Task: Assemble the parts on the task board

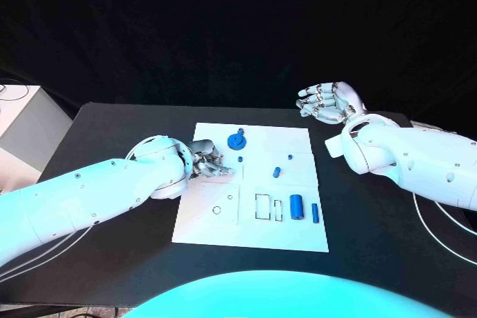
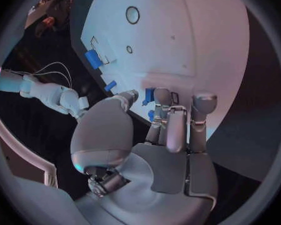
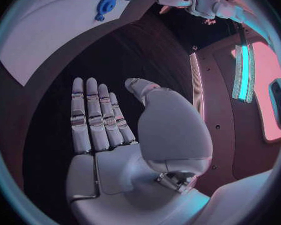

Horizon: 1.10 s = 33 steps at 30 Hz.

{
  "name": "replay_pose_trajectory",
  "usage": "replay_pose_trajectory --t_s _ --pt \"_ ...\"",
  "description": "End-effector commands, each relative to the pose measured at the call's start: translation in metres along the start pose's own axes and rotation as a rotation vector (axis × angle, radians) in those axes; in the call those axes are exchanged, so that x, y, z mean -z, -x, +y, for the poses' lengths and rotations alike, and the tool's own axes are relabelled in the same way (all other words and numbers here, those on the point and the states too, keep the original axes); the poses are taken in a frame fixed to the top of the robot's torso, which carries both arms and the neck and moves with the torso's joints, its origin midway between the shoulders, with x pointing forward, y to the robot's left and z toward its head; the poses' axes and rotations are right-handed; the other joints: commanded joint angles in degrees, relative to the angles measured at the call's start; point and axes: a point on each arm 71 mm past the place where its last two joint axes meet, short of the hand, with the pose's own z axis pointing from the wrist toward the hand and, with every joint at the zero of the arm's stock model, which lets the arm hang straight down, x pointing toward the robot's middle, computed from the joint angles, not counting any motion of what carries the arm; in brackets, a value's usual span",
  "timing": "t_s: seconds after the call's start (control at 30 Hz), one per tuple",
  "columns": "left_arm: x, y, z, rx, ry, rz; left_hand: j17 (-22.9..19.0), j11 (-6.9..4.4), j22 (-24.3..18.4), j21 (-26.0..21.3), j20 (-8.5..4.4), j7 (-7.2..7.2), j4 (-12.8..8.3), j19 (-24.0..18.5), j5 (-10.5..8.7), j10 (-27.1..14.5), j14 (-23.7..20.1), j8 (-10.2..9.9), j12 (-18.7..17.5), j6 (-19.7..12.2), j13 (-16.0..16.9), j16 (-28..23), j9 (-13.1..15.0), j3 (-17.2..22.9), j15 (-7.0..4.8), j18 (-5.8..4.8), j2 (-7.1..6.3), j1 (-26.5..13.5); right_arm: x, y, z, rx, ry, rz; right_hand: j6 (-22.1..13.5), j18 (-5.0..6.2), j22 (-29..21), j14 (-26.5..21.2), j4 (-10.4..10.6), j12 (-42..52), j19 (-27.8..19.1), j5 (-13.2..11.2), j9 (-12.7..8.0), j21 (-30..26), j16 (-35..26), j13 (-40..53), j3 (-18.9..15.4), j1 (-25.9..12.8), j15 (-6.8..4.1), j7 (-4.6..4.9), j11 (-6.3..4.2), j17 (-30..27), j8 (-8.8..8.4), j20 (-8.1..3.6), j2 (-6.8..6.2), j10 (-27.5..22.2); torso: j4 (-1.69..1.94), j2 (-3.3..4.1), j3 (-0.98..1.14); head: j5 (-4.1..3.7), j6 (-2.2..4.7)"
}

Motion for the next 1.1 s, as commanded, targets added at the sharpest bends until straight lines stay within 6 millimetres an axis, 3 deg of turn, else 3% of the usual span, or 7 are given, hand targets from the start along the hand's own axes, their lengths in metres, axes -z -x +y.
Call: replay_pose_trajectory --t_s 0.03,0.27,0.5,0.83,1.1 --pt "-0.0002 -0.0030 -0.0024 -0.020 -0.006 0.028 3.9 -0.15 0.2 0.4 -0.13 -0.46 -0.1 0.3 0.22 0.5 2.2 0.6 0.5 -0.2 0.2 0.3 0.1 0.2 -0.56 -0.23 -0.03 0.7 0.0002 -0.0013 0.0005 -0.005 0.007 0.012 -0.4 0.34 0.0 0.0 -0.3 -0.3 -0.4 0.3 -0.1 0.0 -0.1 0.0 -0.1 -0.6 0.39 1.63 0.31 -0.1 -0.33 -0.05 0.09 -0.1 -0.02 -0.02 -0.01 0.00 0.00" --pt "-0.0002 -0.0043 -0.0040 -0.021 -0.010 0.034 4.0 -0.47 0.4 0.5 -0.38 -0.81 -0.2 0.3 0.27 0.6 2.2 2.5 1.2 -0.5 0.6 0.5 0.2 0.8 -0.82 -0.26 0.00 3.2 0.0005 -0.0017 0.0001 -0.005 0.006 0.014 -0.4 0.34 0.0 0.0 -0.3 -0.3 -0.4 0.3 -0.1 0.0 -0.1 0.0 -0.1 -0.6 0.39 1.63 0.31 -0.1 -0.33 -0.05 0.09 -0.1 -0.03 -0.01 0.03 0.00 0.00" --pt "-0.0009 -0.0046 -0.0031 -0.019 -0.006 0.036 4.0 -0.62 0.5 0.6 -0.53 -0.94 -0.1 0.3 0.32 0.5 2.2 3.7 1.5 -1.2 0.6 0.5 -0.1 2.5 -0.96 -0.27 0.92 5.3 0.0008 -0.0016 -0.0004 -0.005 0.005 0.014 -0.4 0.34 0.0 0.0 -0.3 -0.3 -0.4 0.3 -0.1 0.0 -0.1 0.0 -0.1 -0.6 0.39 1.63 0.31 -0.1 -0.33 -0.05 0.09 -0.1 -0.04 0.01 0.02 -0.04 0.00" --pt "-0.0036 -0.0058 -0.0021 -0.013 0.001 0.039 4.0 -0.50 0.7 0.7 -0.52 -0.81 0.1 0.4 0.17 0.9 2.2 4.5 2.2 -1.4 1.1 0.6 -0.6 3.1 -0.89 -0.32 2.13 3.8 0.0013 -0.0011 -0.0007 -0.006 0.004 0.014 -0.3 0.35 -0.2 0.1 -0.4 -0.3 -0.3 0.3 -0.1 0.0 -0.2 -0.2 -0.1 -0.7 0.39 1.61 0.29 -0.2 -0.34 -0.05 0.19 0.0 -0.05 0.03 -0.01 -0.18 0.00" --pt "-0.0047 -0.0072 -0.0021 -0.006 0.002 0.046 4.1 -0.47 0.9 0.8 -0.50 -0.78 0.1 0.5 -0.01 1.1 2.3 5.2 2.7 -1.7 1.3 0.7 -1.2 2.5 -0.86 -0.35 1.78 1.4 0.0015 -0.0009 -0.0008 -0.006 0.003 0.015 -0.3 0.35 -0.2 0.1 -0.4 -0.3 -0.3 0.3 -0.1 0.0 -0.2 -0.2 -0.1 -0.7 0.39 1.61 0.29 -0.2 -0.34 -0.05 0.19 0.0 -0.01 -0.01 0.01 -0.09 0.00"
